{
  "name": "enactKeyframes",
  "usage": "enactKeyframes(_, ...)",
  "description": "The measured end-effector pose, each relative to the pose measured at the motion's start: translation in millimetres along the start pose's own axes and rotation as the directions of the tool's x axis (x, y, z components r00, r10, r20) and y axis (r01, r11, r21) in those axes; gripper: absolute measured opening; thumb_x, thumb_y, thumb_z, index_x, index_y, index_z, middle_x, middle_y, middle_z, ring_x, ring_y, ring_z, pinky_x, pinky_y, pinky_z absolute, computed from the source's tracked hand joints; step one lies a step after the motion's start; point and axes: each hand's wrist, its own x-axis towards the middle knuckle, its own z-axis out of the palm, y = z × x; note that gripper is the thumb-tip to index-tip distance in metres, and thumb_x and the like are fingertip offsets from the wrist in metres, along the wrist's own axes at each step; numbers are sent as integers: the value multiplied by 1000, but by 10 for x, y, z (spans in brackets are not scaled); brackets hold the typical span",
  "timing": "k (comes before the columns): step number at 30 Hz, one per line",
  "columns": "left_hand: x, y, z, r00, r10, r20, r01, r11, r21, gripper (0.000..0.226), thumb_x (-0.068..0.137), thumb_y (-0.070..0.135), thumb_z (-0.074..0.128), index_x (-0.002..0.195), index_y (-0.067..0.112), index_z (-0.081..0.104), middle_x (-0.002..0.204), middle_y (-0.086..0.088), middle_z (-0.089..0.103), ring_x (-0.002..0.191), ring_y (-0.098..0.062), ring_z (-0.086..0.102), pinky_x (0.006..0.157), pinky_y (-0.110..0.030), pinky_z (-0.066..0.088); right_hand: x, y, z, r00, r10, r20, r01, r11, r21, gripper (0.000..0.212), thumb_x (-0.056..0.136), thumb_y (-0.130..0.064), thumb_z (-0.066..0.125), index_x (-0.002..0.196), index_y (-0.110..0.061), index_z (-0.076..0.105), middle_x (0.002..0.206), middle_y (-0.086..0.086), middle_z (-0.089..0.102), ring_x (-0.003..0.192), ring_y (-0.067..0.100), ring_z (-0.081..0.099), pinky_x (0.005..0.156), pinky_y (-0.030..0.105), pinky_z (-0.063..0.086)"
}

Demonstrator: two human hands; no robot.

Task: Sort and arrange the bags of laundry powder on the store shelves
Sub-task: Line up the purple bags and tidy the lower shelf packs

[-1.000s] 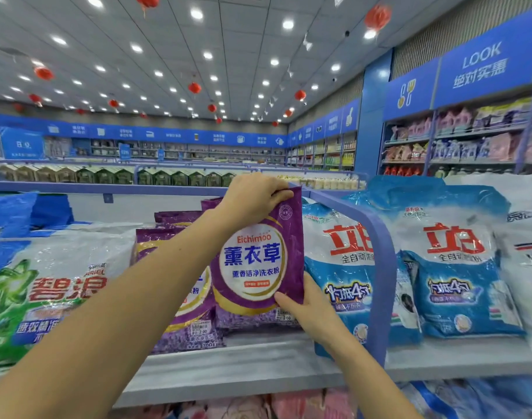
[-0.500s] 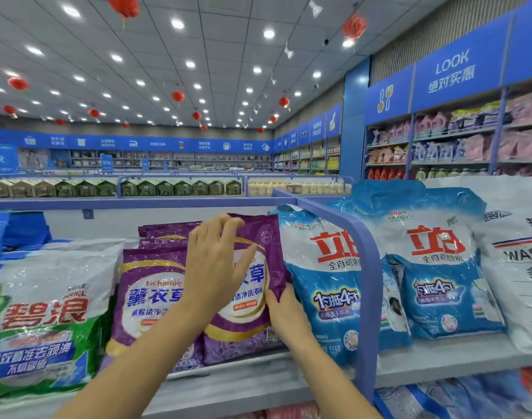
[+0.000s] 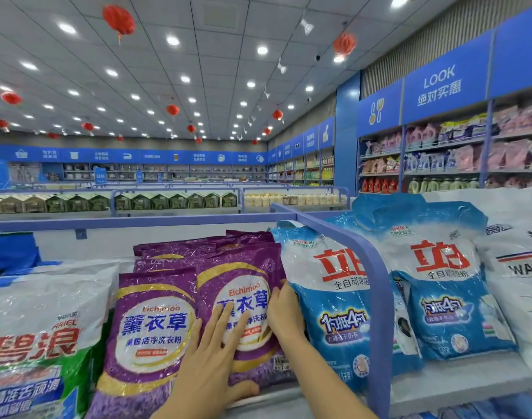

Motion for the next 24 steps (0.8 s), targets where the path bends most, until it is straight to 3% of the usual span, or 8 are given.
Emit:
enactKeyframes(5, 56, -39, 2, 998, 38, -53, -37, 999, 30, 123, 40, 89, 57, 139, 20, 34, 130, -11, 59, 146, -22, -17, 107, -38, 7, 55, -19, 13, 999, 30, -22, -31, 996, -81, 39, 101, -14, 29, 139, -10, 32, 143, 10, 41, 129, 27, 42, 100, 36, 38)
enactKeyframes(8, 53, -15, -27, 999, 16, -31, -17, 999, -31, 122, 38, 89, 58, 137, 21, 37, 130, -11, 60, 146, -21, -18, 107, -38, 7, -51, 18, -13, 995, -100, -14, 98, 989, -108, 52, 100, -17, 34, 148, -12, 14, 152, 8, 29, 136, 24, 34, 109, 35, 34)
enactKeyframes(13, 31, 81, -37, 1000, -7, -16, 5, 993, -116, 113, 45, 85, 60, 136, 22, 39, 132, -11, 59, 146, -19, -16, 107, -36, 8, -515, 137, -102, 939, -332, 87, 343, 916, -209, 61, 102, -28, 29, 150, -23, -8, 158, -6, -9, 145, 9, -6, 115, 23, 2)
enactKeyframes(16, 11, 113, -66, 997, -39, 65, 50, 984, -169, 96, 76, 85, 17, 145, 21, 39, 146, -14, 42, 147, -24, 10, 110, -39, 11, -823, 180, -254, 896, -436, 88, 444, 888, -121, 52, 102, -24, 32, 149, -32, 11, 152, -23, 2, 140, -5, 2, 110, 9, 3)
enactKeyframes(17, 11, 121, -54, 997, -39, 61, 50, 981, -187, 104, 73, 87, -2, 151, 22, 23, 156, -12, 21, 148, -25, 8, 113, -37, 3, -922, 195, -325, 883, -463, 76, 468, 880, -85, 48, 101, -22, 36, 146, -33, 23, 148, -27, 9, 138, -9, 8, 107, 4, 8)
enactKeyframes(19, -12, 129, -24, 995, -83, 54, 94, 959, -267, 104, 55, 89, -23, 143, 35, -22, 154, 2, -29, 142, -15, -28, 113, -32, -19, -1102, 250, -495, 865, -501, 27, 502, 865, -19, 39, 98, -16, 44, 134, -32, 43, 143, -25, 25, 131, -13, 21, 100, -2, 20)
enactKeyframes(20, -22, 135, -43, 993, -98, 72, 115, 947, -300, 100, 51, 90, -25, 138, 39, -30, 150, 7, -36, 137, -11, -37, 111, -31, -22, -1186, 290, -591, 856, -517, -7, 517, 856, -12, 35, 96, -13, 48, 126, -32, 49, 139, -22, 33, 129, -12, 26, 97, -2, 24)
enactKeyframes(24, -175, 223, -211, 986, -168, -5, 140, 836, -531, 104, 60, 92, -8, 148, 37, -4, 157, 12, -17, 142, -4, -22, 116, -30, -13, -1478, 507, -1001, 839, -512, -187, 516, 856, -31, 26, 89, -16, 53, 105, -36, 57, 122, -15, 51, 117, -4, 45, 93, 6, 33)
